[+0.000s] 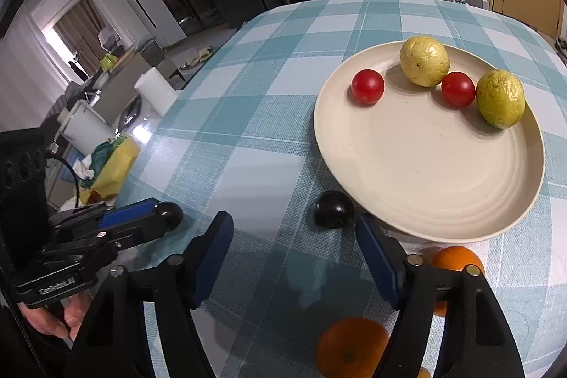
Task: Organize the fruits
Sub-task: 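Close the right gripper on the other dark plum while the left gripper holds its plum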
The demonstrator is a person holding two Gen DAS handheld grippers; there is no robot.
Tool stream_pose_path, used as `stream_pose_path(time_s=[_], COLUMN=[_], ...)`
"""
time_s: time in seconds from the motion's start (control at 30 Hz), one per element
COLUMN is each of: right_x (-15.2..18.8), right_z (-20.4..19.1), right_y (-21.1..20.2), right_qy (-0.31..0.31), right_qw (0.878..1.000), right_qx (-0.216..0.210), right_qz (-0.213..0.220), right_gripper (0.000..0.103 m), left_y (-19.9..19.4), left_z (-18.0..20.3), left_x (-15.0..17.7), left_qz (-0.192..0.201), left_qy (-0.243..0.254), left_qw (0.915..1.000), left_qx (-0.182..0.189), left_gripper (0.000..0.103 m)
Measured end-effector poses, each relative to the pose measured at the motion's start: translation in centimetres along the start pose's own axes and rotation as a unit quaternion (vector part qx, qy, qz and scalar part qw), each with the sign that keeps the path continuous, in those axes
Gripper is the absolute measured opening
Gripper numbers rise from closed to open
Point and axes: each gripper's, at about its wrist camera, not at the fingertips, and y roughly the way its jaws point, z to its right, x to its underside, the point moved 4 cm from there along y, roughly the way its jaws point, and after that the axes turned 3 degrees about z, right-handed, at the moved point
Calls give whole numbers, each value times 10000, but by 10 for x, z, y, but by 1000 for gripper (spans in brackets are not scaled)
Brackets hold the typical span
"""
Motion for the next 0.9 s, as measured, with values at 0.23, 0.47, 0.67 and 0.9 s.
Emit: stream_pose_path(time_s=[0.23,0.47,0.67,0.9], right_x=[1,-6,-10,-10], right_z=[-4,8,12,20], right_y=[7,10,12,10], right_qy=[-259,-51,2,97], right_qw=[9993,9989,9984,9984], right_qx=[248,455,538,535], right_qz=[44,96,144,183], right_gripper=[66,48,38,26], left_y=[6,8,8,11], left_z=[-5,-1,0,4], left_x=[5,8,10,10], left_qz=[-90,-143,-175,-230], left_qy=[-95,-100,-94,-74], left_qw=[9999,9998,9998,9997], left_qx=[-3,27,13,-2], left_gripper=[18,18,18,18])
